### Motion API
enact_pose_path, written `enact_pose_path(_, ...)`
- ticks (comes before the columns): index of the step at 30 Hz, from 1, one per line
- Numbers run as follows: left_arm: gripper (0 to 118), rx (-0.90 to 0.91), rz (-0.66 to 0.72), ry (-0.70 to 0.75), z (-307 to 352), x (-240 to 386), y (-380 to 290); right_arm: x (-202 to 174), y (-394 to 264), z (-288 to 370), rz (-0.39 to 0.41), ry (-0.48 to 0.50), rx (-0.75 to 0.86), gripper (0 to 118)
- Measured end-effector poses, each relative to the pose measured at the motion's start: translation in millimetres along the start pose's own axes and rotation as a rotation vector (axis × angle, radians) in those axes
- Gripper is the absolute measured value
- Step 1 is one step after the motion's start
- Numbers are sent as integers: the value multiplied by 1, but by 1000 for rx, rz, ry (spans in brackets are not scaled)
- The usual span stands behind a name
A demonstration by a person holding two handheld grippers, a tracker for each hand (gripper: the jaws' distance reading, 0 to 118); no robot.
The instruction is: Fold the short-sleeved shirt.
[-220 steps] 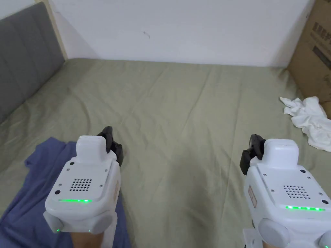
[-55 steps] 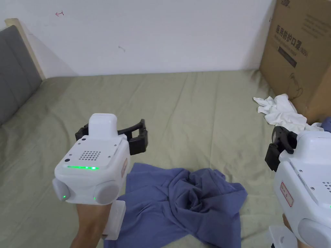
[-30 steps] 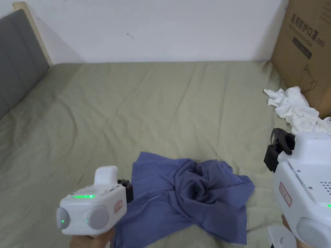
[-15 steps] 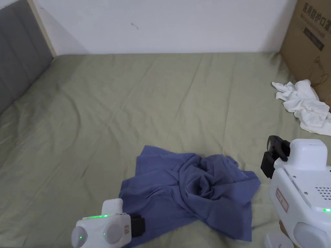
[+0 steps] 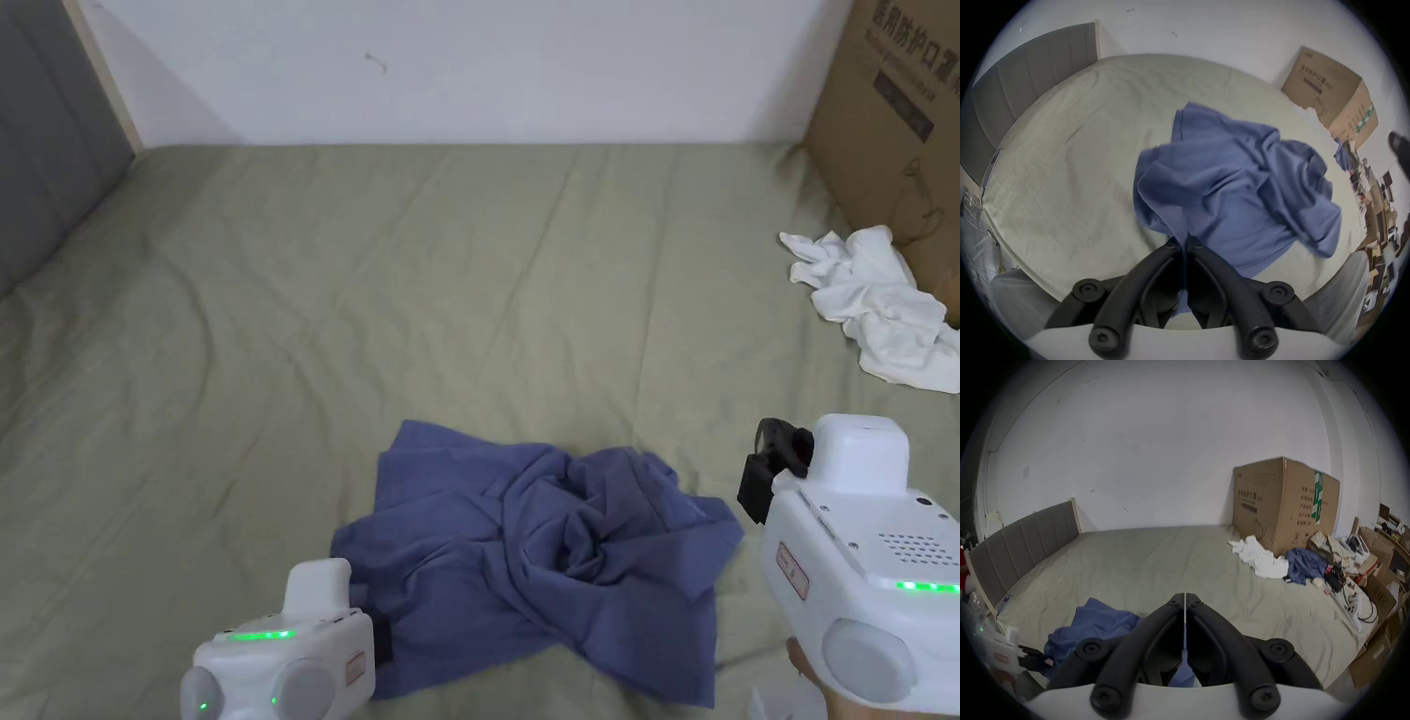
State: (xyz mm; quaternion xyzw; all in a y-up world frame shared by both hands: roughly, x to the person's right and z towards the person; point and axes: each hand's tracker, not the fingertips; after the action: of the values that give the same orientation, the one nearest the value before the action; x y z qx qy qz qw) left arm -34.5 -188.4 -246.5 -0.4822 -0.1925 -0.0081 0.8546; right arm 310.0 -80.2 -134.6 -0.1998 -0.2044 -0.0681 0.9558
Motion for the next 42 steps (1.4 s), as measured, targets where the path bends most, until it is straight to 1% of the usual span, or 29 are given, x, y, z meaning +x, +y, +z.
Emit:
enact_pose_path(1, 7, 15, 0, -13, 5, 0, 4, 2, -2, -8, -9, 0, -26, 5)
enact_pose_path(2, 7, 35, 4, -25, 12, 1, 9, 5, -4, -20, -16, 4, -73, 10)
enact_pose_path(4, 7, 68, 9, -47, 22, 2, 17, 9, -10, -43, -21, 7, -149, 26)
enact_pose_path(5, 7, 82, 15, -58, 26, 2, 23, 11, -14, -56, -19, 13, -194, 44)
enact_pose_path(6, 7, 92, 22, -71, 28, 3, 27, 14, -19, -69, -25, 25, -243, 67)
enact_pose_path(7, 7, 99, 29, -83, 30, 3, 30, 15, -23, -81, -19, 17, -296, 89)
enact_pose_path(8, 7, 110, 35, -92, 32, 3, 32, 17, -30, -92, -31, 17, -335, 108)
enact_pose_path(9, 7, 112, 35, -95, 31, 4, 35, 18, -38, -102, -38, 22, -366, 114)
enact_pose_path(10, 7, 112, 34, -97, 30, 5, 37, 19, -44, -110, -33, 30, -392, 115)
enact_pose_path(14, 7, 105, 24, -102, 23, 6, 40, 22, -69, -141, -26, -4, -528, 115)
enact_pose_path(15, 7, 103, 23, -104, 21, 5, 40, 22, -75, -146, -30, -6, -560, 113)
enact_pose_path(16, 7, 99, 23, -107, 20, 5, 40, 23, -78, -149, -30, -3, -585, 106)
enact_pose_path(18, 7, 95, 19, -106, 18, 4, 41, 23, -84, -152, -30, 5, -593, 57)
enact_pose_path(19, 7, 93, 17, -104, 17, 4, 41, 22, -85, -152, -20, 20, -605, 35)
enact_pose_path(20, 7, 90, 16, -104, 16, 3, 41, 20, -86, -151, -4, 44, -618, 18)
enact_pose_path(21, 7, 88, 17, -105, 16, 3, 41, 17, -84, -145, 1, 62, -597, 16)
enact_pose_path(23, 7, 92, 24, -111, 16, 1, 42, 15, -79, -138, 39, 48, -557, 12)
enact_pose_path(25, 7, 96, 35, -122, 16, -1, 44, 16, -67, -129, 39, 54, -510, 11)
enact_pose_path(31, 7, 149, 75, -165, 21, -6, 73, 18, 7, -92, 50, 77, -319, 11)
enact_pose_path(37, 7, 288, 86, -180, 40, -15, 146, 13, 101, -66, 49, 70, -145, 11)
enact_pose_path(40, 7, 355, 90, -179, 52, -21, 192, 11, 139, -67, 46, 63, -102, 11)
enact_pose_path(42, 7, 400, 88, -172, 61, -25, 224, 10, 163, -72, 27, 57, -72, 11)
